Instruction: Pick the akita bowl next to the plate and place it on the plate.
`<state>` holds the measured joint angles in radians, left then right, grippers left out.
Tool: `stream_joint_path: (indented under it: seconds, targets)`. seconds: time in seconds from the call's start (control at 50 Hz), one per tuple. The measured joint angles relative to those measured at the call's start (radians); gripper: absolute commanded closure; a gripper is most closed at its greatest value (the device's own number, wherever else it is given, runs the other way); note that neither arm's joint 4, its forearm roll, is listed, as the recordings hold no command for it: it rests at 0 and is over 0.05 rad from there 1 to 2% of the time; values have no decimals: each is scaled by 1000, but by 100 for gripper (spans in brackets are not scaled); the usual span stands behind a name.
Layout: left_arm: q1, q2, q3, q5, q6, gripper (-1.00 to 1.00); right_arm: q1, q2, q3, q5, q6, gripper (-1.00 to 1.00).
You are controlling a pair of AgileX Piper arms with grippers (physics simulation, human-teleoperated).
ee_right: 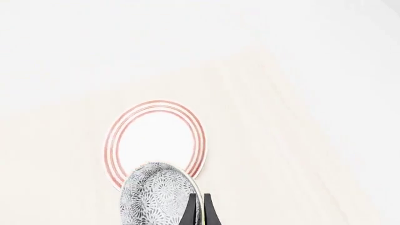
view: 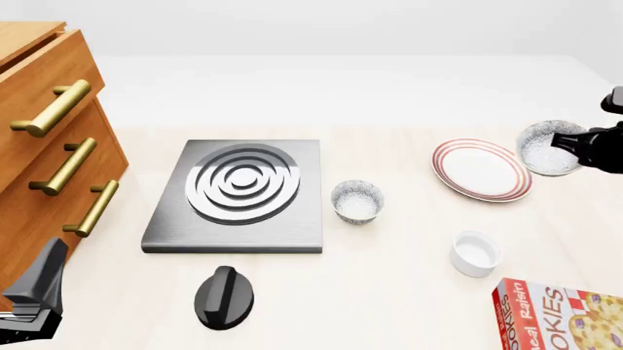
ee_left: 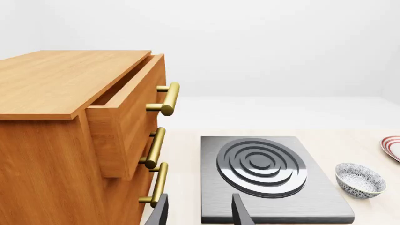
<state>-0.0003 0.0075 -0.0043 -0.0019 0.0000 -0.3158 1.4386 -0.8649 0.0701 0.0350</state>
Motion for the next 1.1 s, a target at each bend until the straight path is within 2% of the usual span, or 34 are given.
stream_joint_path:
  seconds: [0.42, 1.1]
  targets:
    - [0, 0, 0, 0, 0, -100, 35, 105, -140, 15, 51, 100]
    - [0, 0, 0, 0, 0, -100, 87, 247, -233, -24, 99, 100]
